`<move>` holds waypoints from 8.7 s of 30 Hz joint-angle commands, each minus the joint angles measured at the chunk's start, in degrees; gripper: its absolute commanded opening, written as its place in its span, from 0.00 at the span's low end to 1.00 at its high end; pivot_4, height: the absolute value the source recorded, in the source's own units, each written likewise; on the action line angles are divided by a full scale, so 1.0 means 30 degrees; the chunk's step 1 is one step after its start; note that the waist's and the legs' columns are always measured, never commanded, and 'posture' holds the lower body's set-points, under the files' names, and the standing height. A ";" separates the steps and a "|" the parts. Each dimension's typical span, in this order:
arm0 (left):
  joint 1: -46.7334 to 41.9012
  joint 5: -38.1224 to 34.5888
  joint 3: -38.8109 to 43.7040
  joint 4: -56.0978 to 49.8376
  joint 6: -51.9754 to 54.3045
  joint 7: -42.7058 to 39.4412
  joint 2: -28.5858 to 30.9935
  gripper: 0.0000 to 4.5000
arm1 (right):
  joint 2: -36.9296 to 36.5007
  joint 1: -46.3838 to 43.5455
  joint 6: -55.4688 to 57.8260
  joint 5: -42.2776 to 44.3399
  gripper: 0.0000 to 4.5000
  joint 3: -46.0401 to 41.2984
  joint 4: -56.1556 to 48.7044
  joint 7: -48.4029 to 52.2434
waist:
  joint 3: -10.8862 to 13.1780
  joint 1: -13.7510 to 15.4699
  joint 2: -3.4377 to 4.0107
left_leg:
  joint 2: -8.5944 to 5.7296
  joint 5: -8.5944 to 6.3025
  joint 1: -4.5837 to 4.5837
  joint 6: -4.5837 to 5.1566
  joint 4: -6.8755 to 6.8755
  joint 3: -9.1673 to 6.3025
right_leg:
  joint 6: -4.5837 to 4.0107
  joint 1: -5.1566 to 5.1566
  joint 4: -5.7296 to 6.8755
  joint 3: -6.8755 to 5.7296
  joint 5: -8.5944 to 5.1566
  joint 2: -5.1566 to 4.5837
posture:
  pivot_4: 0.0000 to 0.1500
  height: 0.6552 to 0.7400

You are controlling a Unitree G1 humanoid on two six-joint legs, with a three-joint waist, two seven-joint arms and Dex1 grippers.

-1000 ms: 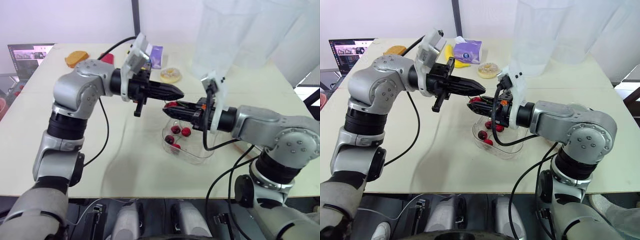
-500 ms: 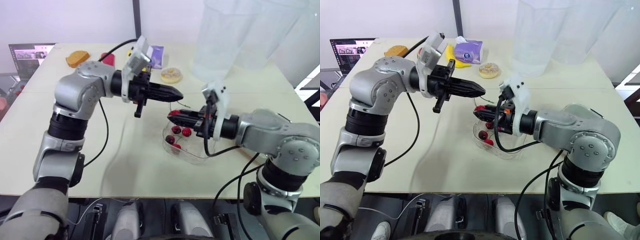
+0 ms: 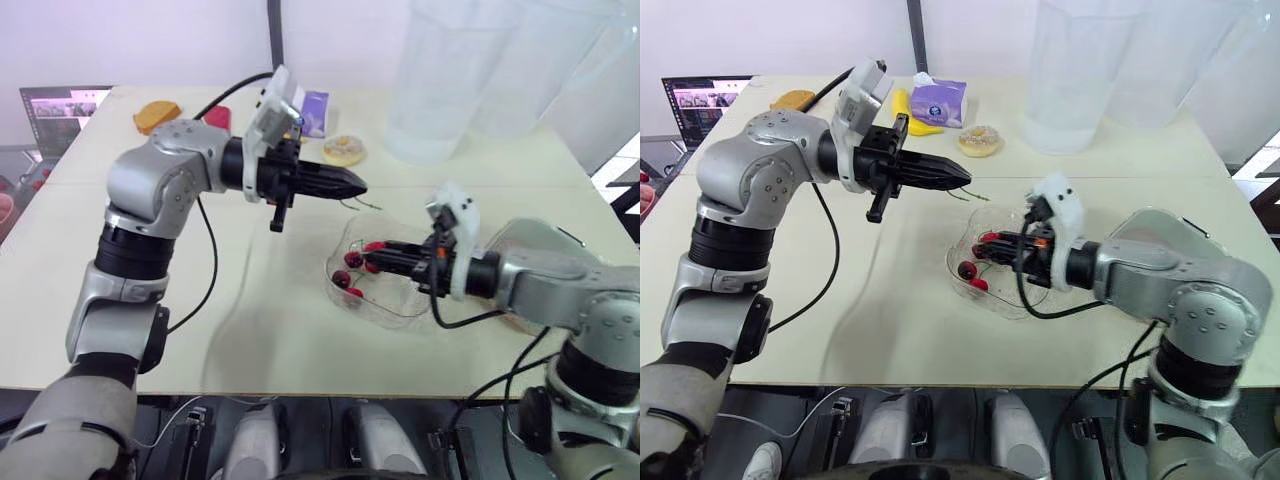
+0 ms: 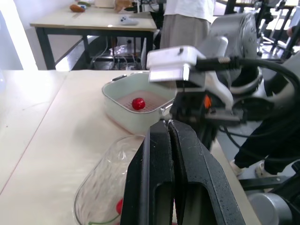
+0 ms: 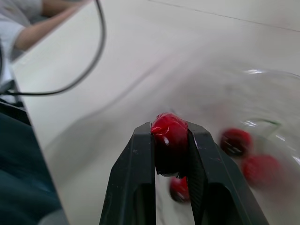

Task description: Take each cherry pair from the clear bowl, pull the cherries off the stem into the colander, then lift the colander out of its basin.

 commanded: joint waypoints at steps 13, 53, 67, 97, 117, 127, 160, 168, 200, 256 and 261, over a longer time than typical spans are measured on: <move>0.1886 -0.0783 0.0357 -0.2850 0.0673 0.0721 0.0618 0.00 | -0.5435 0.8980 -0.6413 -0.6431 0.09 -0.5514 0.0567 0.1119 | 0.0003 -0.0094 -0.0005 | 0.0009 0.0003 0.0026 -0.0005 -0.0005 -0.0001 | 0.0006 0.0032 -0.0012 0.0013 -0.0002 0.0031 | 1.00 1.00; 0.9812 0.3103 0.4635 -0.2038 -0.0590 0.9044 0.4798 0.00 | -0.6412 1.0244 -1.5059 -0.5281 0.98 0.0421 -0.5751 0.7948 | 0.0016 -0.0012 -0.0031 | 0.0017 0.0003 0.0064 -0.0007 -0.0004 -0.0018 | 0.0015 0.0076 -0.0014 -0.0003 -0.0007 0.0012 | 1.00 1.00; 1.3475 0.4746 0.7005 0.0771 -0.5509 1.1769 0.3749 0.32 | -0.6808 0.9058 -1.5402 -0.6031 1.00 0.1717 -0.4090 0.8277 | 0.0016 0.0038 -0.0103 | 0.0018 -0.0002 0.0060 0.0001 0.0001 -0.0017 | 0.0012 0.0081 -0.0015 -0.0033 -0.0004 -0.0033 | 1.00 1.00; 1.2316 -0.2320 0.6049 -0.6295 -0.3316 -0.0509 0.7074 0.99 | -0.6661 1.4186 -1.4706 -0.6084 1.00 -0.3744 -0.4072 0.8541 | 0.0016 0.0061 -0.0117 | 0.0011 -0.0004 0.0078 0.0004 0.0008 -0.0024 | 0.0015 0.0126 -0.0025 -0.0032 -0.0005 -0.0011 | 1.00 1.00; 1.0976 -0.2347 0.4711 -0.6708 -0.3049 0.0095 0.6447 0.99 | -0.6954 0.0688 -0.6179 -0.1264 1.00 0.5052 0.0599 0.0728 | 0.0034 -0.0120 -0.0131 | 0.0024 -0.0009 0.0312 0.0008 -0.0053 0.0022 | -0.0001 0.0287 -0.0043 0.0011 -0.0013 -0.0007 | 1.00 1.00; 1.0652 -0.2084 0.4236 -0.6436 -0.3250 0.0356 0.6024 0.99 | -0.4221 -0.4205 -0.2159 -0.4251 1.00 1.0095 0.4384 0.0525 | 0.0035 -0.0065 -0.0127 | 0.0020 -0.0012 0.0127 0.0018 -0.0021 0.0024 | 0.0003 0.0119 -0.0035 0.0004 -0.0006 -0.0027 | 1.00 1.00; 1.1095 -0.2111 0.4146 -0.6835 -0.3160 0.0989 0.5798 1.00 | -0.1102 -0.5116 -0.3662 -1.2007 0.13 1.3689 0.7902 0.4632 | 0.0034 -0.0122 -0.0126 | 0.0023 -0.0011 0.0039 0.0016 -0.0014 0.0021 | 0.0004 0.0021 -0.0014 -0.0007 -0.0003 -0.0020 | 1.00 1.00; 1.0776 -0.2652 0.4275 -0.6683 -0.2593 0.1340 0.5568 1.00 | -0.0766 -0.5241 -0.2114 -1.1069 0.13 1.1214 0.6247 0.5116 | 0.0035 -0.0112 -0.0125 | 0.0023 -0.0011 0.0033 0.0016 -0.0014 0.0020 | 0.0004 0.0012 -0.0014 -0.0008 -0.0003 -0.0023 | 1.00 1.00; 0.2368 -0.4991 0.0632 0.0096 0.5279 0.2465 0.1926 1.00 | -0.5887 0.0981 -1.3743 -1.8003 0.13 1.1957 -0.5662 0.3308 | 0.0034 -0.0107 -0.0128 | 0.0011 0.0030 0.0029 -0.0053 0.0002 -0.0010 | 0.0008 0.0019 -0.0008 -0.0014 -0.0005 0.0022 | 1.00 1.00; -0.0717 0.0545 -0.0356 0.2328 -0.3009 -0.4930 0.1158 0.00 | -0.0664 -0.1496 -0.3297 -1.1049 0.99 0.4241 -0.6545 1.0097 | 0.0035 -0.0010 -0.0128 | 0.0011 0.0050 0.0027 -0.0086 0.0008 -0.0006 | 0.0002 0.0022 0.0011 -0.0022 -0.0003 0.0001 | 1.00 1.00; -0.1098 0.0985 -0.0423 0.2033 -0.4438 -0.5544 0.1435 0.00 | -0.0358 -0.3911 0.0434 -0.8425 0.99 0.3027 -0.5735 1.0489 | 0.0031 -0.0009 -0.0119 | 0.0007 0.0005 0.0031 -0.0007 0.0007 -0.0009 | 0.0001 0.0031 0.0008 -0.0026 -0.0003 -0.0007 | 1.00 1.00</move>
